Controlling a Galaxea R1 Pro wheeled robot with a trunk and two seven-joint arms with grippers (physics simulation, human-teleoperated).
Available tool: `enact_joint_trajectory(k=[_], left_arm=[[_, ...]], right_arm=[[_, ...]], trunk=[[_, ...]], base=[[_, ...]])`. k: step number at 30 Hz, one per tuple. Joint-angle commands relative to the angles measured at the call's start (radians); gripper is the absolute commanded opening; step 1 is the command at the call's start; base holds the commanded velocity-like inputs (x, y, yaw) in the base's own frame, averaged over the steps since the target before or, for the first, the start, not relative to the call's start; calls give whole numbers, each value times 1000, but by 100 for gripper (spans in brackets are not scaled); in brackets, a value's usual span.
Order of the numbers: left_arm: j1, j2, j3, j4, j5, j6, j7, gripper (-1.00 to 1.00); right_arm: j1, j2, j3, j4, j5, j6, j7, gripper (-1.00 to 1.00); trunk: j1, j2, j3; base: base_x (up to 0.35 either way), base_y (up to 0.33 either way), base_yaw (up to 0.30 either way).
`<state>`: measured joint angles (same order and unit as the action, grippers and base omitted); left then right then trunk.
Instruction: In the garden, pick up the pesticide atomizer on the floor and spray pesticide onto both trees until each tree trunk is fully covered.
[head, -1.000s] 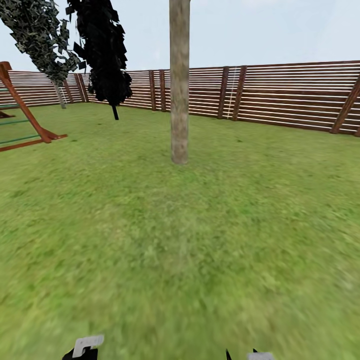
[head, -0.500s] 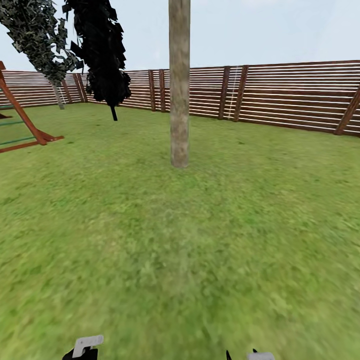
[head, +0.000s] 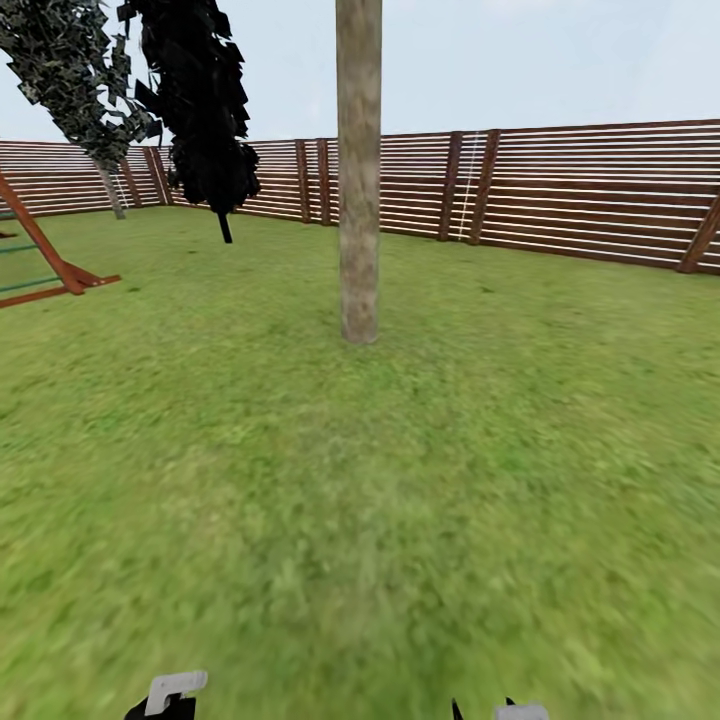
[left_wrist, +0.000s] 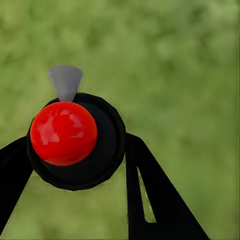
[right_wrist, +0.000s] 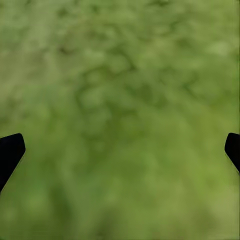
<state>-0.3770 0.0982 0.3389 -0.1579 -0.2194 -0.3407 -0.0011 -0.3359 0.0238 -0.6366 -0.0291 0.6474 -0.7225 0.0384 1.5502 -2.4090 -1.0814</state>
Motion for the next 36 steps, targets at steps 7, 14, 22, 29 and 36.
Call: enact_joint_trajectory(k=[7,14,22,29,36], left_arm=[[0,0,0,0,0,0,0,-100],[0,0,0,0,0,0,-1,-100],[0,0,0,0,0,-1,-1,-100],[0,0,0,0,0,0,-1,-100],[0,0,0,0,0,-1,-2,-100]], right_arm=[[0,0,0,0,0,0,0,100],[0,-1,0,0,0,0,0,100],[0,0,0,0,0,0,0,100],[0,1,0,1,0,0,1,100],[0,5,-2,-1,-5,-1,-1,100]], trunk=[[0,0,0],[0,0,0],[0,0,0],[0,0,0],[0,0,0]], base=[[339,0,0],[339,0,0],[339,0,0],[339,0,0],[339,0,0]])
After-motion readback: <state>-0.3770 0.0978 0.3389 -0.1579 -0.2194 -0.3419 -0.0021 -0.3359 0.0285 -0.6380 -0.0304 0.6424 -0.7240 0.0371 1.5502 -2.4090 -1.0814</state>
